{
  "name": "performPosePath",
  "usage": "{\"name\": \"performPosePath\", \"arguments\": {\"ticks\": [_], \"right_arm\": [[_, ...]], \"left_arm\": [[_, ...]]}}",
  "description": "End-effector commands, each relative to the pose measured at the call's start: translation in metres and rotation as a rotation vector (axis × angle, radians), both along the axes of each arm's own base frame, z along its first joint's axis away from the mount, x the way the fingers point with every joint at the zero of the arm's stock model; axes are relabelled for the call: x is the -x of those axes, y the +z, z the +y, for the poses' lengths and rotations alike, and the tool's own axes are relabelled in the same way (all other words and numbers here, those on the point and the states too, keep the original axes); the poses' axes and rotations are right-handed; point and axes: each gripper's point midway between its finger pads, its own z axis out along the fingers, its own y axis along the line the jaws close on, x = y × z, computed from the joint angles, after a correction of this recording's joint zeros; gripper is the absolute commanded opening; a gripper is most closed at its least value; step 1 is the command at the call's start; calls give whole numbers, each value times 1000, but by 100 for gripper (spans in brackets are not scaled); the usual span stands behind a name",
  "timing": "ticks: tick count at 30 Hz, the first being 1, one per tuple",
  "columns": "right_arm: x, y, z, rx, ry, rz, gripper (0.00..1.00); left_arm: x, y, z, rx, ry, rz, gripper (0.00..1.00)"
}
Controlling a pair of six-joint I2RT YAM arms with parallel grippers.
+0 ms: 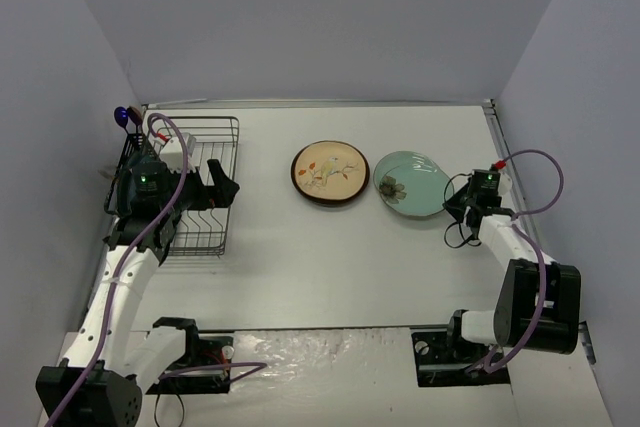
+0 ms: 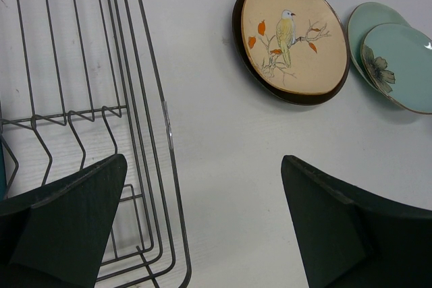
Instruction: Load the plates into the dish rack
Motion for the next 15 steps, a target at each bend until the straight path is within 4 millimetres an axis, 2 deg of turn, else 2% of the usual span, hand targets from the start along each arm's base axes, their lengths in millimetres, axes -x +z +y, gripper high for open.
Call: {"name": "performPosePath", "arguments": {"ticks": [1,9,15], "right_arm": [[-1,16,3,-23,16,-62,0],[4,2,-2,-60,-12,-43,6],[3,-1,-5,-69,-20,-53,24]], "left_arm": [[-9,26,1,7,6,-84,97],[-10,23,1,6,5,-73,97],[-10,23,1,3,6,-72,97]]}}
